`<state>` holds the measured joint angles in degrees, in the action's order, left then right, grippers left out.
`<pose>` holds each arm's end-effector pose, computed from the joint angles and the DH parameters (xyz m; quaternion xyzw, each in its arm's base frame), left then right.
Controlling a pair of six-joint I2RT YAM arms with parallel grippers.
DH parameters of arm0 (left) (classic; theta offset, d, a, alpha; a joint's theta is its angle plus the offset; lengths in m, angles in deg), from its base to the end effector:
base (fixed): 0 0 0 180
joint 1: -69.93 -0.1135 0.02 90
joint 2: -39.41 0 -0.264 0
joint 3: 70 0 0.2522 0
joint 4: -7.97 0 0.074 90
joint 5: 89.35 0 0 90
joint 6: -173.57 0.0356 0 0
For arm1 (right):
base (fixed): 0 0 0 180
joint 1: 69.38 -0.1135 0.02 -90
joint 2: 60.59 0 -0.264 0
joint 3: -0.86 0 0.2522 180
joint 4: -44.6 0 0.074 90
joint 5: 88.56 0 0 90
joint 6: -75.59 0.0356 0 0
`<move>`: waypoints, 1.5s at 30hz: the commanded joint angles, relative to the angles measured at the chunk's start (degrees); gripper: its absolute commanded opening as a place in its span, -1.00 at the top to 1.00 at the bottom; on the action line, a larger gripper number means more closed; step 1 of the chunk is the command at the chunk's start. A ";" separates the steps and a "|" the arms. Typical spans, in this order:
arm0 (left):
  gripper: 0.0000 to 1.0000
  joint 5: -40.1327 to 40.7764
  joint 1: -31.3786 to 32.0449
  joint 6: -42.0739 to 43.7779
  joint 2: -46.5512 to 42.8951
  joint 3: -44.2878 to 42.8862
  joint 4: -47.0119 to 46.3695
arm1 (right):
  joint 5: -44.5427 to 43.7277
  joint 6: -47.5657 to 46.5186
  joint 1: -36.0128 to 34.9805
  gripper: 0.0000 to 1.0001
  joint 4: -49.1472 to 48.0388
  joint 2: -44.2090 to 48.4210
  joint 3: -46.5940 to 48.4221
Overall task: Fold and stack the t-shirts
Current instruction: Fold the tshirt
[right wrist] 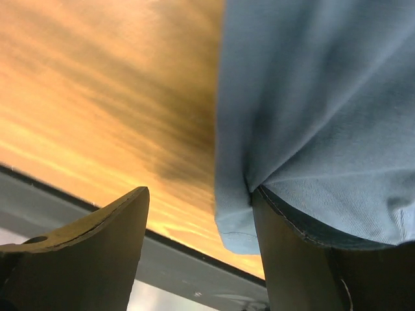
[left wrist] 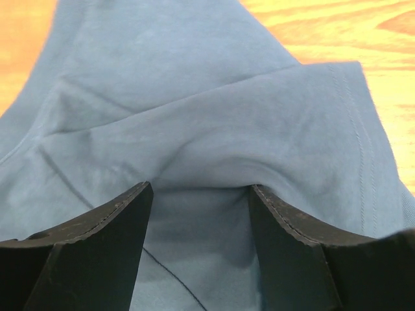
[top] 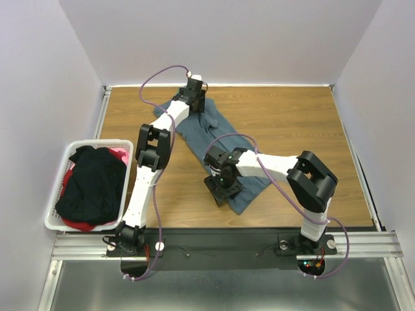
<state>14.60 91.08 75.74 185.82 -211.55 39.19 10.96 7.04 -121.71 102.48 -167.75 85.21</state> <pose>0.5430 -0.2009 0.1743 0.0479 0.8851 -0.0078 0.4628 0.2080 0.2791 0.1603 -0.2709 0.9556 0.1147 0.0150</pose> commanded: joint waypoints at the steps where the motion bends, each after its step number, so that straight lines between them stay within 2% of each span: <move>1: -0.46 -4.35 -2.77 4.24 4.23 -8.52 -2.08 | 9.63 -4.83 -1.80 -0.41 5.27 -4.65 -4.76; 4: -0.53 -7.01 -3.48 5.63 2.66 -7.31 -4.70 | 10.52 -8.44 -1.72 -0.42 8.61 -2.45 -0.73; 6: -0.55 -8.15 -3.31 6.16 -1.72 -4.50 -6.20 | 8.69 -9.76 -1.80 -0.43 10.97 -0.53 2.43; 10: -0.64 -8.86 -3.30 5.20 -14.44 8.32 -9.10 | -0.18 -11.96 0.12 -0.44 15.46 0.37 12.09; 14: -0.67 -6.67 -3.04 -0.40 -25.01 19.04 -9.19 | -2.58 -13.45 6.61 -0.44 16.44 1.59 16.50; 20: -0.63 -0.60 -1.20 -7.54 -35.40 33.73 -6.29 | -6.18 -13.02 16.98 -0.43 15.65 2.21 16.43; 23: -0.55 -0.07 -0.49 -10.26 -37.95 41.19 -6.29 | -6.62 -10.56 21.74 -0.34 11.36 3.17 12.49; 25: -0.48 0.02 -0.32 -10.97 -38.30 43.05 -6.55 | -6.27 -9.77 23.85 -0.25 9.68 3.88 10.81; 29: -0.34 -0.07 -0.32 -10.97 -36.55 44.99 -8.13 | -7.06 -8.54 24.56 -0.19 7.21 4.93 7.55; 33: -0.26 1.24 -0.32 -9.22 -32.07 42.80 -8.05 | -7.50 -6.34 25.35 -0.17 4.76 7.22 4.57; 42: -0.22 3.89 -3.13 -4.30 -20.91 32.87 -4.54 | -7.85 -5.02 25.71 -0.11 3.96 11.88 0.17; 45: -0.22 2.75 -4.62 -2.98 -17.22 26.65 -2.87 | -8.02 -4.14 25.88 -0.10 3.87 12.32 -0.27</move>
<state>16.11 88.37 70.16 165.93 -179.16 33.57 4.21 1.16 -96.34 108.36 -157.84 85.69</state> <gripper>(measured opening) 0.610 0.555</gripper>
